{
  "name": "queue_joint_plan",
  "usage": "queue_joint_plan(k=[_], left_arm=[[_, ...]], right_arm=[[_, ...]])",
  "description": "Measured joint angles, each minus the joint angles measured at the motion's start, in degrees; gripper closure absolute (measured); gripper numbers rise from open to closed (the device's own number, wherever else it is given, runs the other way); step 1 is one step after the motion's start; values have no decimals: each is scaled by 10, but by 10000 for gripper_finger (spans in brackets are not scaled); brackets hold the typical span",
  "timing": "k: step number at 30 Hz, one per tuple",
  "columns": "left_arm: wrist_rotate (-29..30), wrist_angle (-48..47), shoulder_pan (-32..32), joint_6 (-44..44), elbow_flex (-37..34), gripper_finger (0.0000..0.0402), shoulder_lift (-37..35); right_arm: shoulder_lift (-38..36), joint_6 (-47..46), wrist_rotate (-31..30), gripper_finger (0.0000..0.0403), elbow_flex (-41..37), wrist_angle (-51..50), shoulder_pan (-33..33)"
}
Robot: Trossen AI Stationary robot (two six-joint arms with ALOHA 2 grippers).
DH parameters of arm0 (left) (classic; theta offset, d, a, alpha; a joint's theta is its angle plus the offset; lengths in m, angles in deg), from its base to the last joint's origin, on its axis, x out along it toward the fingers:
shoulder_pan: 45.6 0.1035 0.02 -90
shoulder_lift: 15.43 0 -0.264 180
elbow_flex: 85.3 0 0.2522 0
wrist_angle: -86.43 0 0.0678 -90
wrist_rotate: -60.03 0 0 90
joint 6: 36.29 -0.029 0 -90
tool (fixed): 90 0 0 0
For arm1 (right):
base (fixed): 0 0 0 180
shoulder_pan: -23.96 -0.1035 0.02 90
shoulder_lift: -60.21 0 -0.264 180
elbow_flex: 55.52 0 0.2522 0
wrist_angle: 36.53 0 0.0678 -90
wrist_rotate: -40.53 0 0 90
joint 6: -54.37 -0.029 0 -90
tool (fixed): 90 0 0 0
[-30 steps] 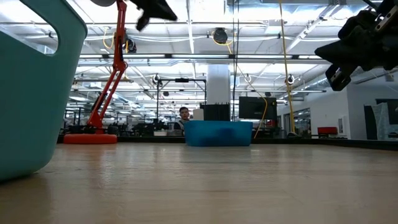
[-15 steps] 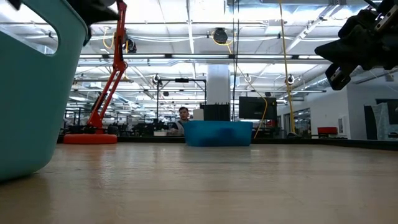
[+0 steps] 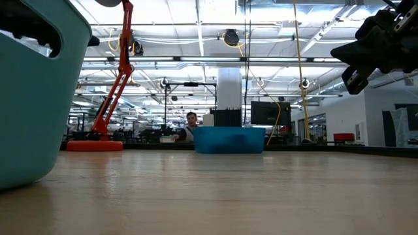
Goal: Pick and place Stapler, Stapler remover, tape
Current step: Return to Home Position
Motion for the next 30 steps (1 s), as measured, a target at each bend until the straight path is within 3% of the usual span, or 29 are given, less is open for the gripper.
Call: queue_joint_plan(k=[6,12,30], left_arm=[[-9,3,-35,13,-37,401,-81],[13,89,-70,-16,-49,401,-78],[31,192,-164,-10,-172,401,-80]], right_arm=[[0,0,1,399,0,0,0],[0,0,1,401,1,-1,0],[0,0,2,401,1,0,0]])
